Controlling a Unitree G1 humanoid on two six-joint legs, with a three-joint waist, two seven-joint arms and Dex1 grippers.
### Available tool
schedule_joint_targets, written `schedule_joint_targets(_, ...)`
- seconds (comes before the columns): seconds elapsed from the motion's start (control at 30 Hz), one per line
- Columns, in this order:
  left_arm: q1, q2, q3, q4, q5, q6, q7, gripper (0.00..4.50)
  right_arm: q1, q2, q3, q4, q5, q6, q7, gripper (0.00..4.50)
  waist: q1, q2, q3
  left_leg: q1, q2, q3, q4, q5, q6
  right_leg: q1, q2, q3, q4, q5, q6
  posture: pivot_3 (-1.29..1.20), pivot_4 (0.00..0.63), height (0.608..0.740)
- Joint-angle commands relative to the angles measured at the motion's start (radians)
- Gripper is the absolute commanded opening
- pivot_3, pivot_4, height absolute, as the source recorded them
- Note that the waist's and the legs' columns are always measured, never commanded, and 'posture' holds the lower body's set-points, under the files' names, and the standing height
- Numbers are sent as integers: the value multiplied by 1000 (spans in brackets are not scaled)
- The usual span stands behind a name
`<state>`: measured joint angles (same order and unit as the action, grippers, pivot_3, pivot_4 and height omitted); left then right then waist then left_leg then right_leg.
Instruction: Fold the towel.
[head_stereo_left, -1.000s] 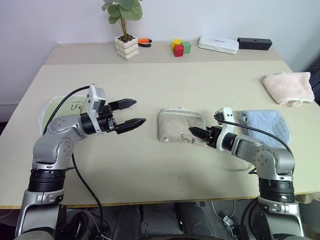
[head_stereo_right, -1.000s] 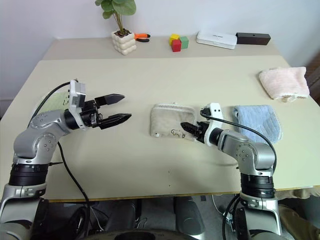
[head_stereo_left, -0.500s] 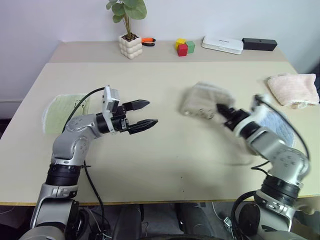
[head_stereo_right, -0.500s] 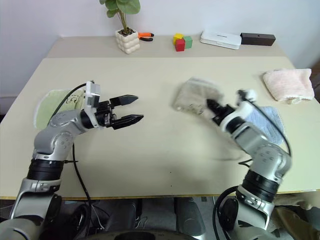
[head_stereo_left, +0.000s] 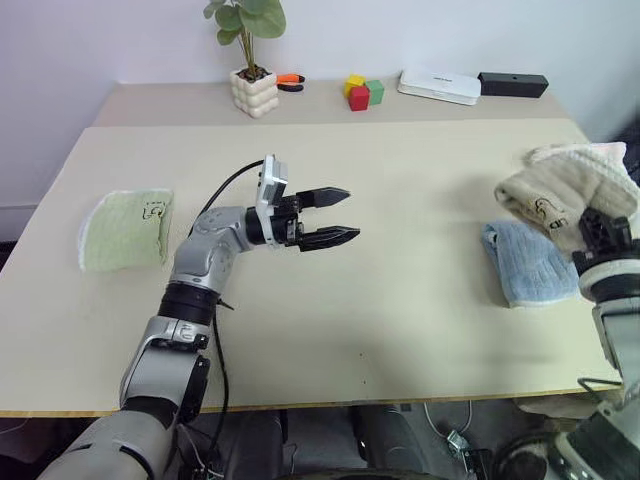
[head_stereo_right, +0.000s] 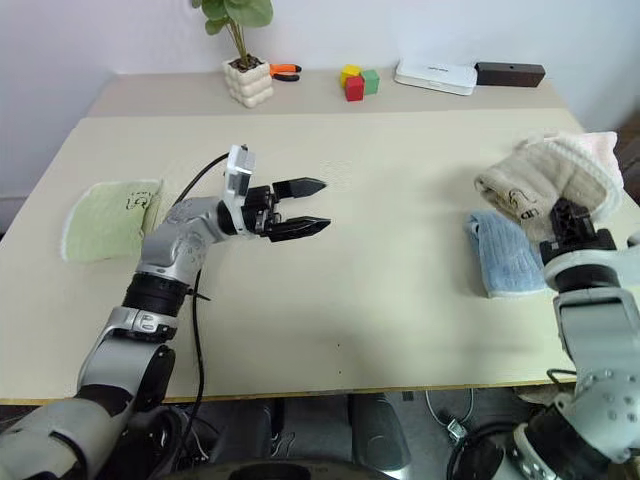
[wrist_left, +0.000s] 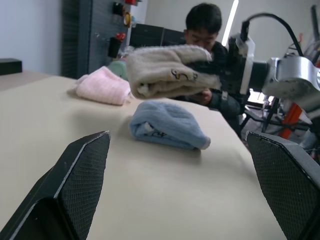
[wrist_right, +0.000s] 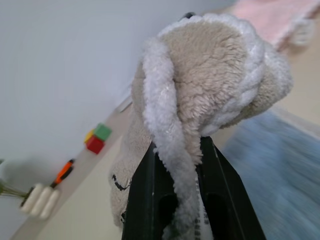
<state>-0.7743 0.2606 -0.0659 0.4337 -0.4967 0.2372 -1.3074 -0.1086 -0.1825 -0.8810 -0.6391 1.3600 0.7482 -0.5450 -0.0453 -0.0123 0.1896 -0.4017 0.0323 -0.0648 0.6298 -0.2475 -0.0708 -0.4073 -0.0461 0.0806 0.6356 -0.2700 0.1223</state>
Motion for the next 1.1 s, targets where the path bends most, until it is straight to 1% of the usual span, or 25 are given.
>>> schedule_joint_targets(0.03, -22, -9, 2, 15, 13, -44, -34, 4500, 92, 62, 34, -109, 13, -126, -42, 43, 1, 1, 0, 0, 0, 0, 0, 0, 0, 0, 0, 0, 0, 0, 0, 0, 150, 740)
schedule_joint_targets(0.13, -26, -13, 10, 31, 13, -47, -47, 4500, 148, 120, 112, -112, -9, -194, -26, 43, 0, 1, 0, 0, 0, 0, 0, 0, 0, 0, 0, 0, 0, 0, 0, 0, 150, 740)
schedule_joint_targets(0.2, -25, -13, 11, 34, 15, -43, -52, 4500, 152, 123, 145, -81, -35, -235, -10, 43, -1, 2, 0, 0, 0, 0, 1, 0, 0, 0, 0, 0, 0, 0, 0, 0, 150, 740)
schedule_joint_targets(0.47, 27, 15, 21, -51, 4, 2, -34, 4500, 81, 32, 193, 19, -15, -344, 4, 43, 2, 2, -1, -1, 0, 0, 0, 0, 0, 0, 0, 0, 0, 0, 0, 0, 150, 740)
schedule_joint_targets(0.57, 45, 21, 24, -85, 1, 18, -17, 4500, 85, 20, 215, 62, -51, -362, 12, 43, 2, 2, -1, -1, 0, 0, 0, 0, 0, 0, 0, 0, 0, 0, 0, 0, 150, 740)
schedule_joint_targets(0.63, 55, 22, 26, -106, -3, 31, -4, 4500, 87, 40, 210, 112, -67, -389, -19, 43, 2, 2, -1, -1, 0, 0, 0, 0, 0, 0, 0, 0, 0, 0, 0, 0, 150, 740)
schedule_joint_targets(0.8, 71, 29, 28, -129, -1, 38, 13, 4500, 129, 49, 259, 199, -78, -365, -2, 43, 3, 2, -1, -1, 0, 0, 1, 0, 0, 0, 0, 0, 0, 0, 0, 0, 150, 740)
schedule_joint_targets(0.9, 71, 30, 35, -128, -3, 41, 24, 4500, 154, 35, 293, 199, -88, -342, -7, 43, 0, 3, -1, 0, 0, 0, 1, 0, 0, 0, 0, 0, 0, 0, 0, 0, 150, 740)
schedule_joint_targets(1.0, 70, 26, 36, -129, -6, 43, 33, 4500, 179, 19, 302, 197, -96, -326, -14, 43, 2, 3, -1, 0, 0, 0, 0, 0, 0, 0, 0, 0, 1, 0, 0, 0, 150, 740)
schedule_joint_targets(1.1, 75, 14, 31, -132, -6, 37, 43, 4500, 191, -16, 314, 187, -146, -320, 4, 43, 2, 3, -1, 0, 0, 0, 1, 0, 0, 0, 0, 0, 0, 0, 0, 0, 150, 740)
